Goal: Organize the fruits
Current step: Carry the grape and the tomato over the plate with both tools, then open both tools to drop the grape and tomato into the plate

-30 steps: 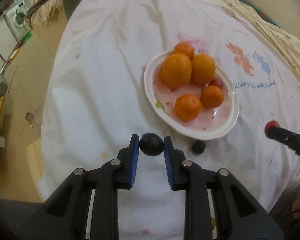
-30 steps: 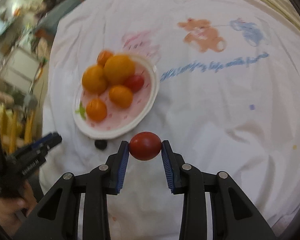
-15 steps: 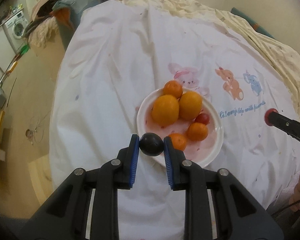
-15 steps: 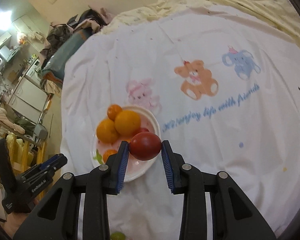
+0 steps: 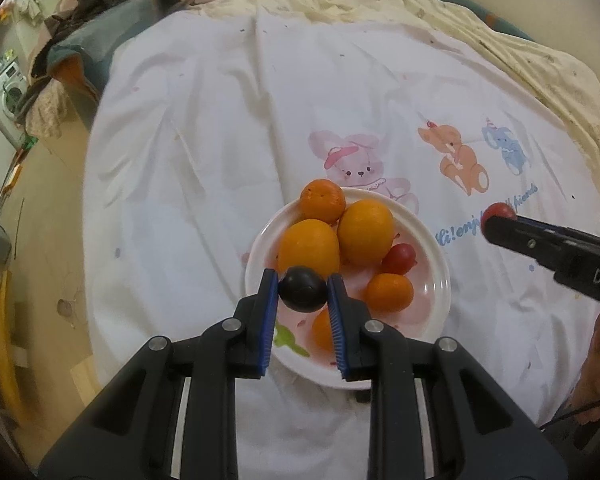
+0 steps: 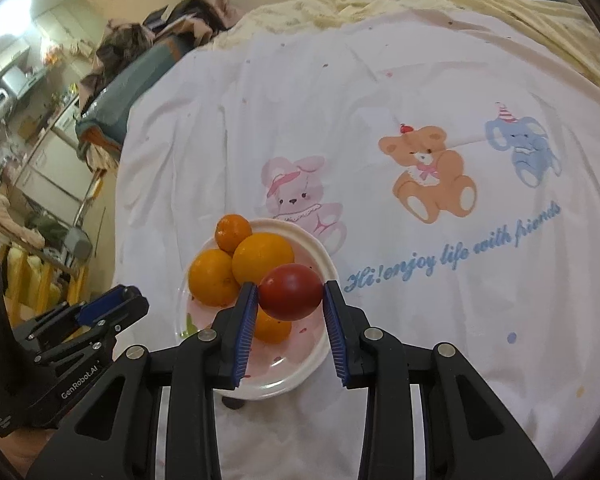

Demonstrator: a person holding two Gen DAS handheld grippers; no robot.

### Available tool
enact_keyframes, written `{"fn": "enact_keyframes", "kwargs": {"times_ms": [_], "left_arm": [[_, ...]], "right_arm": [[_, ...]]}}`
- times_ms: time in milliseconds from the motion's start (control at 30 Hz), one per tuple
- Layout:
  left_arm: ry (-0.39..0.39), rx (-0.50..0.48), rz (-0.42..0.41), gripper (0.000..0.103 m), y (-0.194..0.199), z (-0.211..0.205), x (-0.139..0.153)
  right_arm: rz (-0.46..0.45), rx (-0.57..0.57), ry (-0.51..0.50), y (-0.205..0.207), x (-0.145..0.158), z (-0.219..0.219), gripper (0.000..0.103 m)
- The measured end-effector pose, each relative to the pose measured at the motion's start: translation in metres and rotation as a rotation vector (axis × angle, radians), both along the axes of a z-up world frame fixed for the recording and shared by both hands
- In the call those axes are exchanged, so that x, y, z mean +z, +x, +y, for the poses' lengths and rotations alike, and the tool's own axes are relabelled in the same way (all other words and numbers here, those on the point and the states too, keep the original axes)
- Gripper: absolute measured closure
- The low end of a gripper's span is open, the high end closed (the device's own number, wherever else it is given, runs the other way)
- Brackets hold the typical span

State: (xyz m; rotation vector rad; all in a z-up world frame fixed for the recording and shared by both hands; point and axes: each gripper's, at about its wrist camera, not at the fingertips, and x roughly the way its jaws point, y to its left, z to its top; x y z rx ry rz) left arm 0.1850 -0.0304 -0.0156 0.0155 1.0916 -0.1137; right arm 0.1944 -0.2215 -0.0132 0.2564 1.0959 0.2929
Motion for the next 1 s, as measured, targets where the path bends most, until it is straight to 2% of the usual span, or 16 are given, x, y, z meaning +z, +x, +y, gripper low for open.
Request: {"fn": "enact_keyframes", "kwargs": {"times_ms": [233, 467, 767, 1000], "left_arm": [[-0.021, 0.001, 0.06, 0.082, 0.014, -0.004, -0.027], [-0.022, 0.005, 0.108, 0.082, 0.02, -0.003, -0.049], [-0.042, 0.011, 0.131, 0.081, 0.023, 0.0, -0.058], [-0.044, 0.013, 0.145, 0.081, 0.024, 0.001, -0.059]], "right_arm": [[0.056, 0.045, -0.01, 0.019, -0.028, 0.013, 0.068], [0.131, 0.054, 0.031, 0.025, -0.058, 0.015, 0.068], [0.173, 0.055, 0.053, 0.029, -0.078, 0.014, 0.067], [0.162, 0.051, 0.074, 0.031, -0.076, 0.013, 0.065]]}}
